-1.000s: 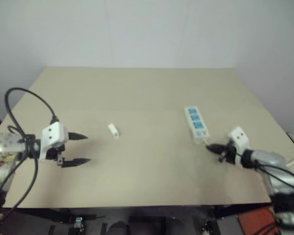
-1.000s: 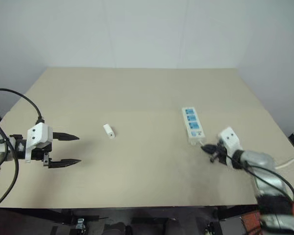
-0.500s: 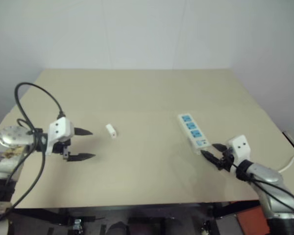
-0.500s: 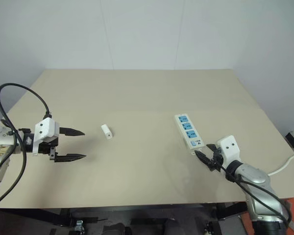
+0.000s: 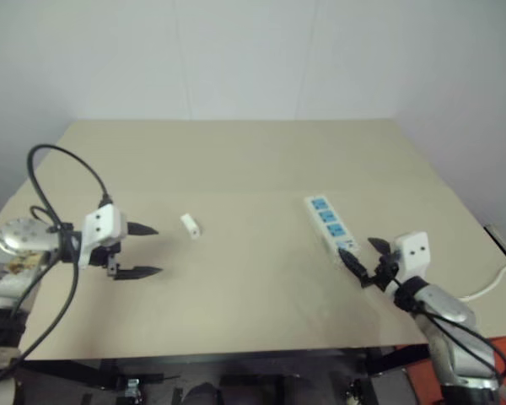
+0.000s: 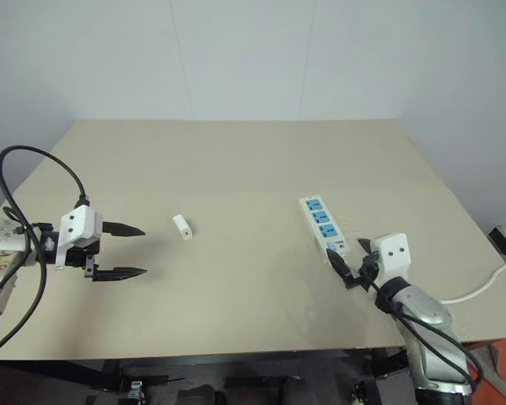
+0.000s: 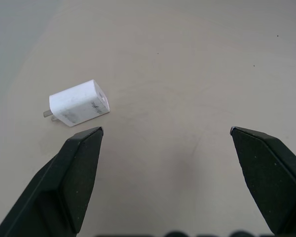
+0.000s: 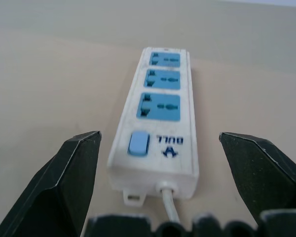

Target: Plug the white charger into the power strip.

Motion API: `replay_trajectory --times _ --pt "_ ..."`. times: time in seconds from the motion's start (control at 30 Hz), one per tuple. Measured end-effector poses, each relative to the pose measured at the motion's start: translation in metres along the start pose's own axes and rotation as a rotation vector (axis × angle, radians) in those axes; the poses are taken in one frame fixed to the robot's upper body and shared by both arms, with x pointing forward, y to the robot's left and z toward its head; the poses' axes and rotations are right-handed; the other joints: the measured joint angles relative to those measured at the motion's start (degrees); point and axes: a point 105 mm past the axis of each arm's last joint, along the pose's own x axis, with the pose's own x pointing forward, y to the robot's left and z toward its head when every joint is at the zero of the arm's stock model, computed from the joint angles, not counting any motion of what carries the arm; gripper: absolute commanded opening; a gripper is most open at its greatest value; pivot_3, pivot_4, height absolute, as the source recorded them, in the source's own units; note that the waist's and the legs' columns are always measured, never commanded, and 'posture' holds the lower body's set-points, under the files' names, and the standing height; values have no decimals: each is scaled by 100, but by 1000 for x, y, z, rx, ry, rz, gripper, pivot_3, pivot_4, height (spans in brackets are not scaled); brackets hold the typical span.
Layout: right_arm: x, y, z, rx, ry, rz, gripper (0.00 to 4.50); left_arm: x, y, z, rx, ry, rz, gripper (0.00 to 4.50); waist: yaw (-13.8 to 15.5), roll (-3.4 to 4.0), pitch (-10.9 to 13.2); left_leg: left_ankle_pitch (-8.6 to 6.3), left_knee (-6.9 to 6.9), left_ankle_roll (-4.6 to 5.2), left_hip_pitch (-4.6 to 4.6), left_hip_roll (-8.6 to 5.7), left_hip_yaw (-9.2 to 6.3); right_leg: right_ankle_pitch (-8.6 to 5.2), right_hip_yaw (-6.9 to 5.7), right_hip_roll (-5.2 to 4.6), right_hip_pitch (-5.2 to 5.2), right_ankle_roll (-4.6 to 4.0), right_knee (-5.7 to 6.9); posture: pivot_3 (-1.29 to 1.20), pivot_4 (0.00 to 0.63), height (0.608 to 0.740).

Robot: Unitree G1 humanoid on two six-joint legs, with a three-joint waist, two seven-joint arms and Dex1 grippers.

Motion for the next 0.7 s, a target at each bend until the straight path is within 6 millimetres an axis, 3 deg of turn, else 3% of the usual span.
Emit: replay_trajectory --times 0.53,0.7 --pt "19 5 -33 54 38 -68 4475 1 1 1 14 -6 9 4500 -13 0 0 0 0 0 2 0 1 1 2 0 0 -1 2 0 150 740" --pt "26 9 -34 81 -10 -103 4475 2 1 1 18 -9 15 4500 -26 0 0 0 0 0 3 0 2 1 5 1 0 -1 4 0 150 740"
